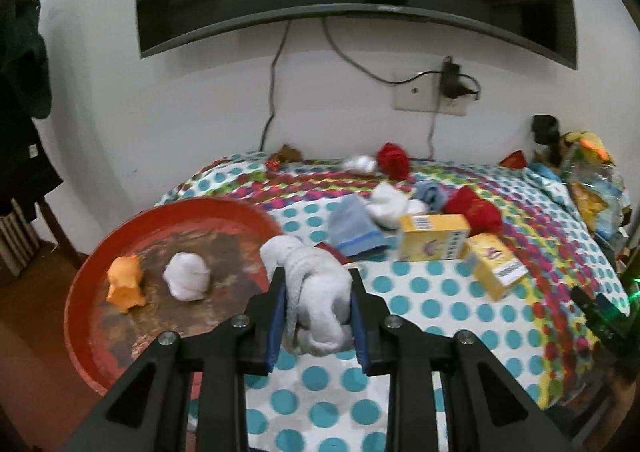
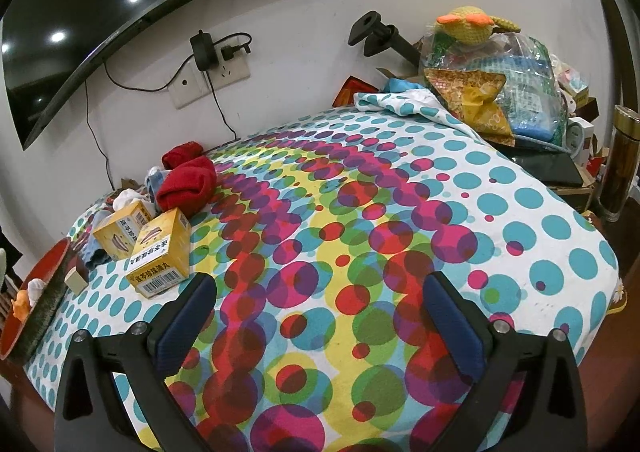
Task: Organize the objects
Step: 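Carry the white sock with the left gripper and release it onto the red tray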
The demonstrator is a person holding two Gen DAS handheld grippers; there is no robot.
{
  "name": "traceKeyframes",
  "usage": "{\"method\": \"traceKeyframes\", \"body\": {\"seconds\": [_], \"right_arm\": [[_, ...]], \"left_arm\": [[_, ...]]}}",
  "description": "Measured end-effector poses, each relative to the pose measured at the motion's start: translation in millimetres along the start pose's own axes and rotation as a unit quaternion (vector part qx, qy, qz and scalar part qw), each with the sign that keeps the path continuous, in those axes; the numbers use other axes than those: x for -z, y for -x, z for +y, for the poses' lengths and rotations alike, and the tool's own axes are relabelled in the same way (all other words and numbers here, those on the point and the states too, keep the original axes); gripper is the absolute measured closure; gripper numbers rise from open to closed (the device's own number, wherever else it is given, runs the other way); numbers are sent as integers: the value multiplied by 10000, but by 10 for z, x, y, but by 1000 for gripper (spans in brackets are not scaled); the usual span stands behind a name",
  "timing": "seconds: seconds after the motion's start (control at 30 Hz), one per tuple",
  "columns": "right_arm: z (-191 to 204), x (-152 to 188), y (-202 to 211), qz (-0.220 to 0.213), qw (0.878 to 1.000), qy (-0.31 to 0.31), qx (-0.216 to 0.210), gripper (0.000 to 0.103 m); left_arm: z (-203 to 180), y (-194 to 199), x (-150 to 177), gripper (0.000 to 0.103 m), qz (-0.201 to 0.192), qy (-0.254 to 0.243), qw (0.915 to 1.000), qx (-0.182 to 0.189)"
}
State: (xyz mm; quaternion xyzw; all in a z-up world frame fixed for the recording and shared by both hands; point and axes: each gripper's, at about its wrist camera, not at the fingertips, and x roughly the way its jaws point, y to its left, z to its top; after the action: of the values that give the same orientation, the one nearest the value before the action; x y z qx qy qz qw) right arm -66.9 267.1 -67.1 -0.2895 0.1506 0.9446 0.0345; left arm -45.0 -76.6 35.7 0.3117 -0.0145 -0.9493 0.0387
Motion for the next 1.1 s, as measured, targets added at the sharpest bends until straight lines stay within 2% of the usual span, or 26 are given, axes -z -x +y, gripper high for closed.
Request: {"method": "traceKeyframes", "body": {"seconds": [0.17, 0.5, 0.63, 0.8, 0.9, 1.1], "right_arm": [[7, 7, -2, 23, 10000, 45, 51, 0], [23, 7, -3, 41, 9999, 80, 91, 0], [24, 12, -2, 49, 9999, 102, 116, 0], [27, 15, -3, 55, 9998, 108, 132, 0], [32, 12, -3, 55, 9998, 116, 133, 0], [38, 12, -2, 60, 9998, 127, 148, 0]], "left_arm": [[134, -92, 74, 75, 67, -44, 9997, -244], [383, -223, 166, 75, 309, 235, 9989, -271], [615, -237, 192, 75, 382, 427, 9978, -335], [1107, -225, 359, 75, 541, 697, 9943, -601], [1339, -215, 472, 75, 603, 687, 9926, -798], [1715, -247, 531, 75, 766, 626, 9904, -963]]}}
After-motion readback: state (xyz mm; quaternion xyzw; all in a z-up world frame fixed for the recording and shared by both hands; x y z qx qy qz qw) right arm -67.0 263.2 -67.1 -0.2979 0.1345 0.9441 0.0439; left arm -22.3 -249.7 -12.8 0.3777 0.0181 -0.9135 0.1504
